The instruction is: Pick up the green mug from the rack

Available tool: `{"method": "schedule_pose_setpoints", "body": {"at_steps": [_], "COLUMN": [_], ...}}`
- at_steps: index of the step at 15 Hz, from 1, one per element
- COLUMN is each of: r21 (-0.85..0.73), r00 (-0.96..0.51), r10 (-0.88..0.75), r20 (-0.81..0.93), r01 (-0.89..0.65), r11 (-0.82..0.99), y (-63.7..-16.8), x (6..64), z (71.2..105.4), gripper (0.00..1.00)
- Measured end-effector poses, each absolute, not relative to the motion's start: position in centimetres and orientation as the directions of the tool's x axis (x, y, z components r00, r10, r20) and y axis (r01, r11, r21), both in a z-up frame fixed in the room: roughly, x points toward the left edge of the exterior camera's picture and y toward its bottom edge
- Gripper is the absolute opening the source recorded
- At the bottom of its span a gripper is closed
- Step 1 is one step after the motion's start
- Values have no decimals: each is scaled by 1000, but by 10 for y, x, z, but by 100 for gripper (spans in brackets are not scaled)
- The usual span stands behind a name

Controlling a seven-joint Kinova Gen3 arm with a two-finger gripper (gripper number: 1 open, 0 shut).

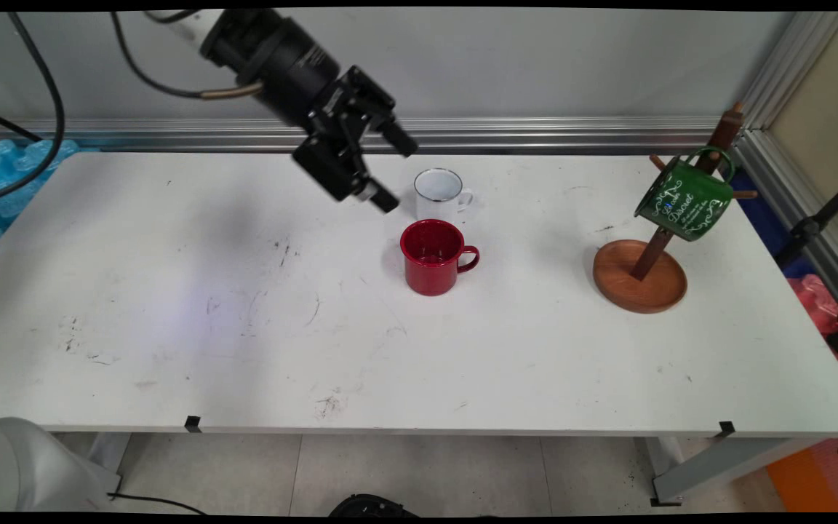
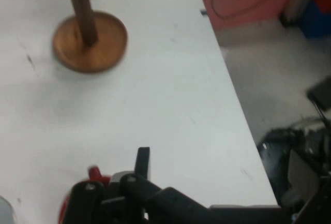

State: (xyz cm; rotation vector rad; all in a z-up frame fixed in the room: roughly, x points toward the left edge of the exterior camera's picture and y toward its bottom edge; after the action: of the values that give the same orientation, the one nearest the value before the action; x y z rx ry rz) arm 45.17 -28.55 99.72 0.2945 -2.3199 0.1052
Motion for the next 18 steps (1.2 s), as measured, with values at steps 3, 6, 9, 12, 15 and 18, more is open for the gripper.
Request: {"method": "schedule_pose_setpoints", "body": {"at_steps": [3, 6, 9, 12, 15, 18], "r21": [18, 24, 30, 38, 45, 52], "r00": [-628, -591, -566, -543, -524, -506], "r10": [-191, -199, -203, -206, -205, -203], "r20": [754, 782, 799, 814, 827, 838], "r01": [-270, -291, -300, -303, -302, -295], "r11": [963, 956, 953, 952, 952, 954], "y": [-302, -318, -329, -341, -352, -365], "x": [442, 429, 419, 408, 397, 383], "z": [997, 995, 991, 984, 976, 967], "gripper": [100, 100, 100, 100, 100, 100]}}
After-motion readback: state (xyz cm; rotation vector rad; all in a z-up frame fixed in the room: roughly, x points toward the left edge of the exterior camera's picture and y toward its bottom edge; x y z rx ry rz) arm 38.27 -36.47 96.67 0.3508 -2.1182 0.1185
